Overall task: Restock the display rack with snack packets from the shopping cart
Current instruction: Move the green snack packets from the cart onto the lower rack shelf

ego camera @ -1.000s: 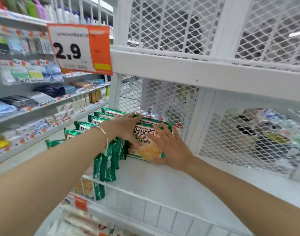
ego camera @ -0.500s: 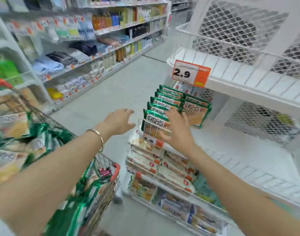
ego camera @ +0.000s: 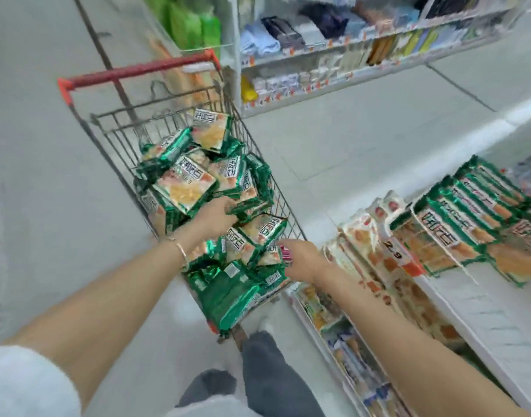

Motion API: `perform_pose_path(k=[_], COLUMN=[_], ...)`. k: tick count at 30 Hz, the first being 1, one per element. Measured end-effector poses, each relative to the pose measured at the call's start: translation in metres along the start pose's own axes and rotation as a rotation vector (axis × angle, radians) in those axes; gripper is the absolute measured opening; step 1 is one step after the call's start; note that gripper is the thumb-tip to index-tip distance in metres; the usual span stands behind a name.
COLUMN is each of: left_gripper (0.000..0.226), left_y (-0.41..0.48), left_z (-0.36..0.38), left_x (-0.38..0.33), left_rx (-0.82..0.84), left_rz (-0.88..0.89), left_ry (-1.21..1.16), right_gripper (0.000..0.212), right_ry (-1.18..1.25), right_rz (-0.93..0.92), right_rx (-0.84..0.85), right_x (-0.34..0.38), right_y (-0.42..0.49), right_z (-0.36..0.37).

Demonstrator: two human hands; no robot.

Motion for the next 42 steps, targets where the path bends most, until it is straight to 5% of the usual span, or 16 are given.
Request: perform_pose_path(k=[3,7,12,14,16,19,22,25,28,32,37,39,42], left_gripper=[0.036,0.034,0.02,0.02,0.033,0.042,0.103,0.116,0.12,0.069,0.047,0.046,0.065], left_y=[-0.024,-0.058,-0.089,-0.094,-0.094,-0.089,-0.087,-0.09,-0.095,-0.101,-0.101,-0.098,-0.089], left_z=[-0.013,-0.014,-0.005,0.002,0.015,0.034,0.046,0.043,0.036,0.026,0.018,0.013,0.005], left_x=[0.024,0.046,0.067,0.065,0.057,0.048,0.061,0.076,0.101,0.106,0.1,0.093,0.094], left_rx=[-0.11,-0.206,-0.403,-0.467,-0.47,-0.372,-0.275,-0.359,-0.549,-0.685,-0.709,-0.706,-0.74], left_rz=[-0.102,-0.181,-0.317,-0.383,-0.401,-0.359,-0.372,-0.393,-0.443,-0.469,-0.472,-0.471,-0.488], left_ry=[-0.059,-0.183,-0.401,-0.512,-0.744,-0.99,-1.001,-0.934,-0.919,-0.967,-0.999,-1.068,-1.092], right_gripper=[0.105,0.087,0.054,0.065,0.077,0.063,0.083,0.081,0.11,0.1,0.043,0.046,0.081], right_ry=[-0.349,-0.602,0.162,0.428,0.592,0.68,0.714,0.447,-0.14,-0.373,0.316,0.585,0.794], right_rz=[-0.329,-0.641,-0.379,-0.215,-0.055,0.025,0.035,-0.046,-0.146,-0.267,-0.048,0.042,0.123], right_rx=[0.096,0.119,0.377,0.528,0.616,0.709,0.797,0.781,0.594,0.362,0.384,0.448,0.531], right_x=[0.038,0.066,0.071,0.071,0.065,0.061,0.053,0.037,0.008,0.0,-0.008,-0.018,-0.03], right_y=[0.006,0.011,0.033,0.035,0.041,0.051,0.057,0.053,0.056,0.049,0.058,0.065,0.066], right_z=[0.038,0.075,0.031,0.006,-0.009,-0.009,0.002,0.009,0.027,0.052,0.011,-0.018,-0.045])
Point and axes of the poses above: each hand's wrist, its own y-axis towards the middle knuckle, its own z-axis out of the palm, x = y × z, the point moved 4 cm from there along y, towards the middle knuckle, and after that the axes turned 15 degrees about z, right-handed, at the moved point
